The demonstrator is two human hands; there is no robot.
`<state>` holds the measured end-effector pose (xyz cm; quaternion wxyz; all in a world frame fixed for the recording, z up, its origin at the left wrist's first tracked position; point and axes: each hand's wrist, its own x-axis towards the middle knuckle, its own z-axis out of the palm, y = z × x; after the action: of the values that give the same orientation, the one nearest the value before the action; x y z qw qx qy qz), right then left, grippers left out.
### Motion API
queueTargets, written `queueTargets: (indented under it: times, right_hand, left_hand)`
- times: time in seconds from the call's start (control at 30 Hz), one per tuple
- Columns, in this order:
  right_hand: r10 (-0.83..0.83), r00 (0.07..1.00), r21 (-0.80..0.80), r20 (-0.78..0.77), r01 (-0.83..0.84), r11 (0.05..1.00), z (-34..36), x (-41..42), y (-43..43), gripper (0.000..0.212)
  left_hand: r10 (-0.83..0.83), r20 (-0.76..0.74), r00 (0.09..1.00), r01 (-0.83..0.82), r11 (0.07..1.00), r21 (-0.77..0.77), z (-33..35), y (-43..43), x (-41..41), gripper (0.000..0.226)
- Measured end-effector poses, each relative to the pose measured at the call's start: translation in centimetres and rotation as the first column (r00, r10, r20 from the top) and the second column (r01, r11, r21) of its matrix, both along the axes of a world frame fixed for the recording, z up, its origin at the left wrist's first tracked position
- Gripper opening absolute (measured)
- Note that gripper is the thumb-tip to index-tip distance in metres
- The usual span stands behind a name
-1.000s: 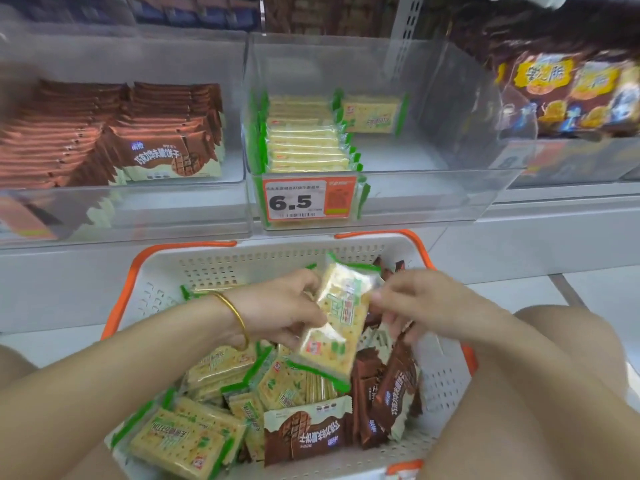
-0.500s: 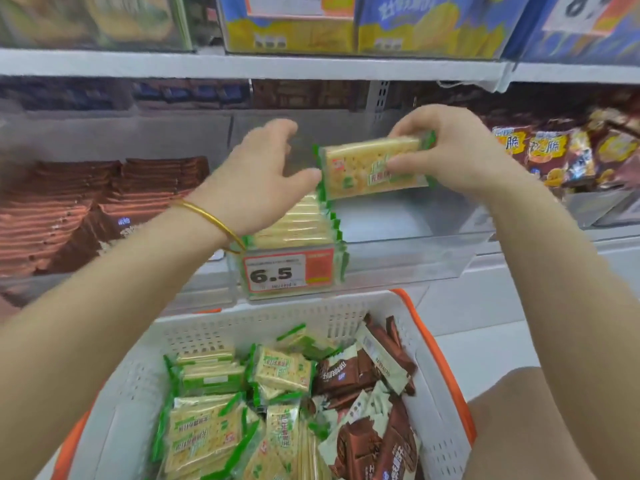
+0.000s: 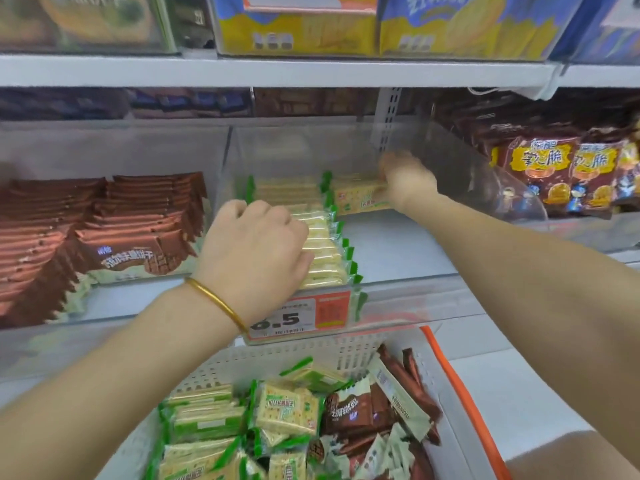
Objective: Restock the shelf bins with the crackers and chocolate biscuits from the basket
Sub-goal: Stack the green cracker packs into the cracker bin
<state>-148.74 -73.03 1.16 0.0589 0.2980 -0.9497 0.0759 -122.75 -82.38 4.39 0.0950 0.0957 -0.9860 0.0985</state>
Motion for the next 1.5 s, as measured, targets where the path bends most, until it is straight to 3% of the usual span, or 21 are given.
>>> queueTargets:
  times: [0.13,0.33,0.53,0.57,0.63,0.7,0.73,0.77,0.83,0.9,0.93,1.03,1.1,1.2,1.3,1.37,1.4,1.47,1.5]
  right_hand:
    - [-0.065,0.998,0.046,-0.002,0.065,0.997,-0.2,-0.1,-1.3,0.072]
    - [-0.132,0.989,0.102,0.070,0.124,0.987,-0.1,-1.0,-1.2,0.075]
    - [-0.133,0.991,0.124,0.009,0.131,0.984,1.7,1.0,-0.5,0.078]
    - [-0.104,0.995,0.069,0.002,0.103,0.992,2.8,2.2,-0.1,0.070]
    - [0.022,1.000,-0.187,0.008,-0.021,0.982,5.1,6.4,1.6,0.041]
    - [0.210,0.974,-0.451,0.088,-0.149,0.880,7.1,12.6,5.1,0.023]
    - [0.339,0.921,-0.492,0.193,-0.208,0.845,7.4,16.3,6.8,0.019]
    - [0.442,0.836,-0.458,0.324,-0.270,0.847,6.7,19.6,8.1,0.015]
    - [0.461,0.710,-0.182,0.533,-0.436,0.881,2.1,23.8,8.8,0.012]
    - [0.362,0.698,0.113,0.618,-0.535,0.838,-3.7,25.6,6.8,0.023]
    - [0.316,0.697,0.185,0.644,-0.543,0.819,-7.3,25.7,5.6,0.031]
    - [0.235,0.742,0.238,0.628,-0.471,0.849,-16.5,25.1,3.0,0.059]
    - [0.192,0.767,0.259,0.612,-0.424,0.868,-20.4,24.9,2.3,0.068]
    - [0.133,0.808,0.263,0.574,-0.336,0.904,-22.6,25.4,1.9,0.063]
    - [0.135,0.842,0.258,0.522,-0.306,0.916,-21.8,26.0,2.2,0.046]
    - [0.158,0.834,0.177,0.529,-0.291,0.940,-19.5,26.3,2.9,0.046]
    - [0.173,0.840,0.125,0.513,-0.273,0.954,-17.9,26.5,3.5,0.046]
    - [0.200,0.883,0.062,0.425,-0.248,0.967,-14.0,27.4,4.9,0.047]
    - [0.217,0.905,0.044,0.366,-0.249,0.967,-12.3,27.9,5.8,0.048]
  left_hand:
    - [0.002,0.006,1.000,-0.002,1.000,-0.009,-0.1,-0.3,0.0,0.059]
    - [-0.027,-0.044,0.999,0.027,0.999,0.016,-0.4,-0.5,0.1,0.053]
    - [-0.155,-0.349,0.924,0.188,0.980,0.061,0.0,0.2,1.9,0.032]
    - [-0.189,-0.405,0.895,0.231,0.971,0.057,0.2,0.6,3.0,0.027]
    - [-0.266,-0.433,0.862,0.319,0.946,0.054,0.0,1.6,5.7,0.022]
    - [-0.327,-0.384,0.864,0.382,0.921,0.076,-1.7,1.9,8.4,0.020]
    - [-0.330,-0.326,0.886,0.379,0.920,0.099,-2.9,1.8,9.7,0.020]
    - [-0.320,-0.253,0.913,0.359,0.925,0.122,-4.1,1.5,10.7,0.021]
    - [-0.279,-0.090,0.956,0.290,0.943,0.162,-6.3,0.7,12.0,0.025]
    - [-0.243,0.055,0.968,0.229,0.955,0.191,-7.6,-0.1,12.0,0.028]
    - [-0.226,0.106,0.968,0.199,0.955,0.220,-8.0,-0.4,11.8,0.030]
    - [-0.172,0.140,0.975,0.126,0.948,0.292,-9.2,-0.9,11.2,0.045]
    - [-0.150,0.143,0.978,0.107,0.955,0.275,-10.1,-0.8,11.3,0.054]
    - [-0.115,0.260,0.959,0.048,0.967,0.252,-10.7,-0.9,11.6,0.033]
    - [-0.059,0.324,0.944,-0.023,0.970,0.243,-10.7,-0.8,11.5,0.028]
    - [0.035,0.381,0.924,-0.197,0.897,0.396,-10.8,-0.6,11.3,0.035]
    - [0.084,0.442,0.893,-0.332,0.786,0.521,-10.7,-0.3,11.1,0.044]
    - [0.089,0.549,0.831,-0.537,0.385,0.751,-10.3,0.6,10.8,0.063]
    - [0.058,0.533,0.844,-0.533,0.203,0.821,-10.0,1.3,10.8,0.061]
